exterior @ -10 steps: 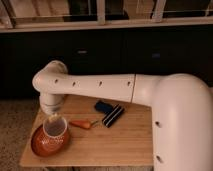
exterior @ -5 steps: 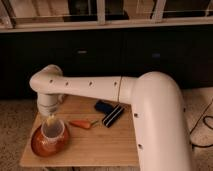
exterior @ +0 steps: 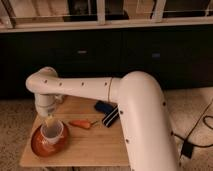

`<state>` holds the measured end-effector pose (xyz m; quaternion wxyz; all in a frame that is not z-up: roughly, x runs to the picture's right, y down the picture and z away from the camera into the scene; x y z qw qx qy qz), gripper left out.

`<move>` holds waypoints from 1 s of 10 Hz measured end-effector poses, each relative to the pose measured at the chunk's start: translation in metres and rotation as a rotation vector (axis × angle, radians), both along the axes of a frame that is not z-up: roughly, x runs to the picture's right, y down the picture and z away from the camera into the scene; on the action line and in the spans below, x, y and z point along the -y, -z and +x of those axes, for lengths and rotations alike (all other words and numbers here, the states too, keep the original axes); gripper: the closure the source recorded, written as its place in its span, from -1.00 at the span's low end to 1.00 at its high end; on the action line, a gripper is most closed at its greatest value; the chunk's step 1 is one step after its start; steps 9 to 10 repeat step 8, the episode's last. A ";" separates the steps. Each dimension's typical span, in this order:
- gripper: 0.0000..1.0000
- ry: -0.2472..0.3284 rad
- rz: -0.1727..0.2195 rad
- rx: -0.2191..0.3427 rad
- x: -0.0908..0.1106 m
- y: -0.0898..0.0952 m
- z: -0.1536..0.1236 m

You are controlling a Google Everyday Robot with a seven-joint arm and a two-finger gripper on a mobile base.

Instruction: Place the ceramic cup in the ceramic bowl

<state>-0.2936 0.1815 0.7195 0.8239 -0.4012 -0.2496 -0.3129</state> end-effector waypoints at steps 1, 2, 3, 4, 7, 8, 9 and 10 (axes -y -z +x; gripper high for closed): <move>-0.49 0.015 0.000 0.002 -0.003 -0.002 -0.003; -0.59 0.027 -0.001 0.004 -0.004 -0.004 -0.004; -0.60 0.035 -0.007 0.004 -0.004 -0.005 -0.004; -0.60 0.035 -0.010 0.008 -0.003 -0.006 -0.004; -0.60 0.012 -0.011 0.010 0.007 -0.003 0.007; -0.60 -0.016 0.000 0.026 0.014 0.002 0.010; -0.60 -0.016 0.000 0.026 0.014 0.002 0.010; -0.60 -0.016 0.000 0.026 0.014 0.002 0.010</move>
